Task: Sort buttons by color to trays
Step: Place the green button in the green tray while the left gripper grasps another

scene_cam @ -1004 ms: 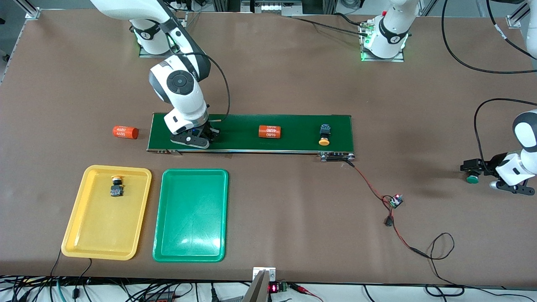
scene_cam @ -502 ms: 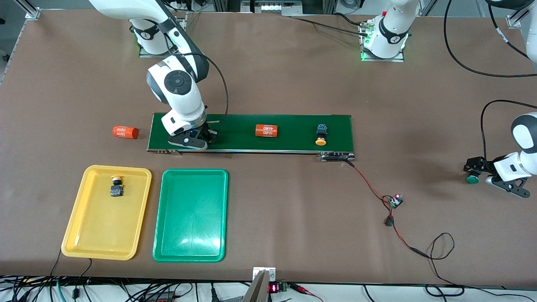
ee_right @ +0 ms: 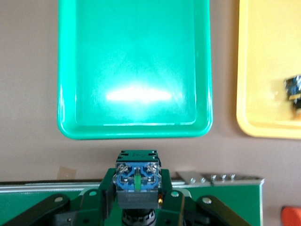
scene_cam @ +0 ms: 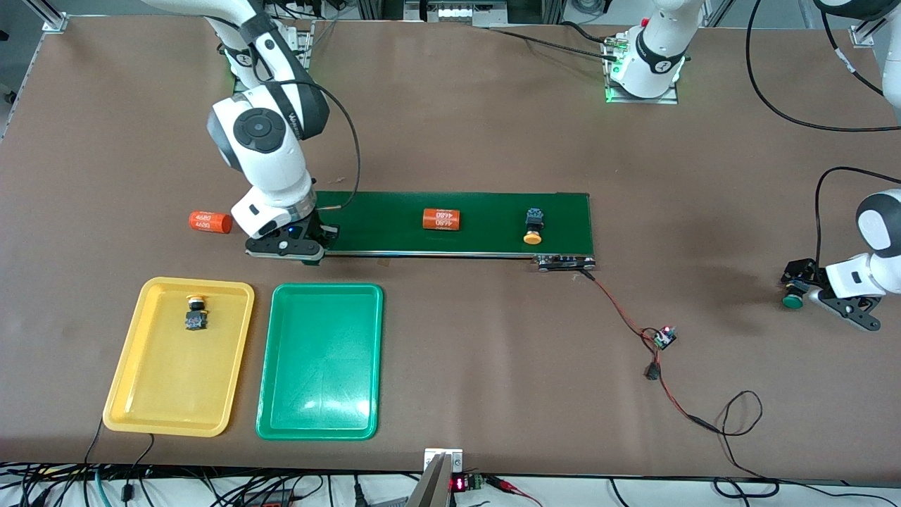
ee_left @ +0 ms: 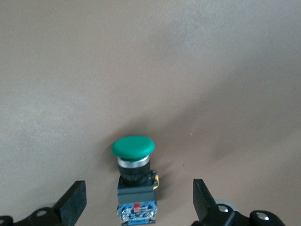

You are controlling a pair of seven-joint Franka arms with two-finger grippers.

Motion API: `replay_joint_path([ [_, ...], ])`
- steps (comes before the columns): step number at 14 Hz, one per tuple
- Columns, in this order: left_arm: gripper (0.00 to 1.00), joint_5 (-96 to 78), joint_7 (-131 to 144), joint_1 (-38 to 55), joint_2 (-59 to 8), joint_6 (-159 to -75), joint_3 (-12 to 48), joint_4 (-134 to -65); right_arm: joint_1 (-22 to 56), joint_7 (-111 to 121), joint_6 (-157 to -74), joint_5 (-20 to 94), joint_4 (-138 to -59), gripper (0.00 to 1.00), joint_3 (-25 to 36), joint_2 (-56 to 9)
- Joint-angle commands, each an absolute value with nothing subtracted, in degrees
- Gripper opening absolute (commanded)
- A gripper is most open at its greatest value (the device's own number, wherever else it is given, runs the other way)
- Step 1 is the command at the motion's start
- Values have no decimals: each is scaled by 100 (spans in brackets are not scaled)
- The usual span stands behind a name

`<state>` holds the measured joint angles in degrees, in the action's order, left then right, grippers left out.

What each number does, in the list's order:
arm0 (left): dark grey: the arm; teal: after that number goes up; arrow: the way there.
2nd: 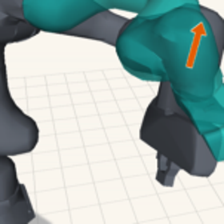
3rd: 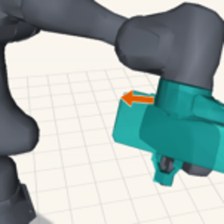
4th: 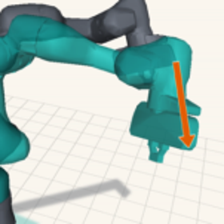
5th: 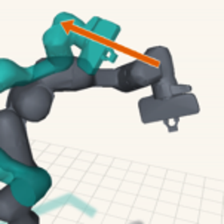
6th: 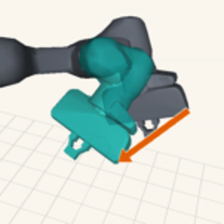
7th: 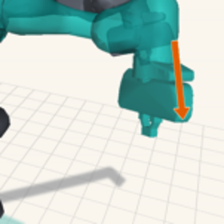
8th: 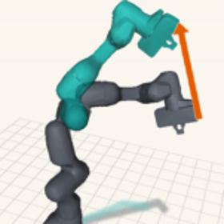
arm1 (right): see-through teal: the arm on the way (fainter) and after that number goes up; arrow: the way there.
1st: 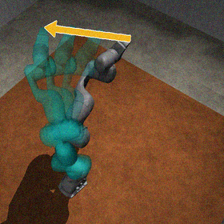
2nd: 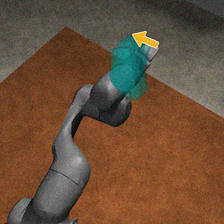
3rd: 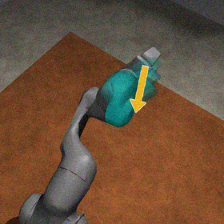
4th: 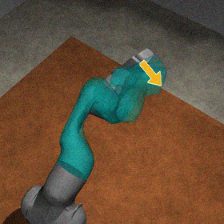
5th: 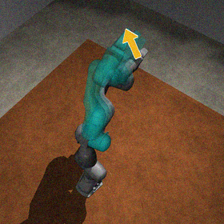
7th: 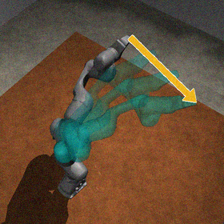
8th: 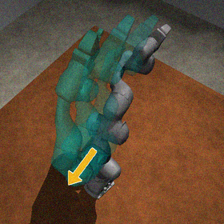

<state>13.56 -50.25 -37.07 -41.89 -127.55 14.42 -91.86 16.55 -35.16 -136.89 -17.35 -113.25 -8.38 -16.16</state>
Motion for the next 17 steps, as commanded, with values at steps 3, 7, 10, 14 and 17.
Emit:
replay_joint_path([
  [3,100,1494,-5264,-3849,-4271,-12762,1503,-9123,1512,-2927,-13964,-1801,-10680,29,-756,-2160],
  [7,100,1485,-5520,-3885,-4376,-12770,1503,-9132,1547,-2681,-14983,-1819,-10320,29,-449,-3013],
  [10,100,1485,-5537,-3955,-4447,-12867,1503,-9175,1556,-2575,-15572,-1828,-10046,29,-300,-3584],
  [14,98,1477,-5528,-3973,-4456,-12885,1503,-9228,1634,-2531,-16232,-1837,-9932,29,-97,-4077],
  [17,34,1485,-5502,-3964,-4447,-12876,1503,-9229,1670,-2540,-16444,-1889,-9914,35,9,-4201],
])
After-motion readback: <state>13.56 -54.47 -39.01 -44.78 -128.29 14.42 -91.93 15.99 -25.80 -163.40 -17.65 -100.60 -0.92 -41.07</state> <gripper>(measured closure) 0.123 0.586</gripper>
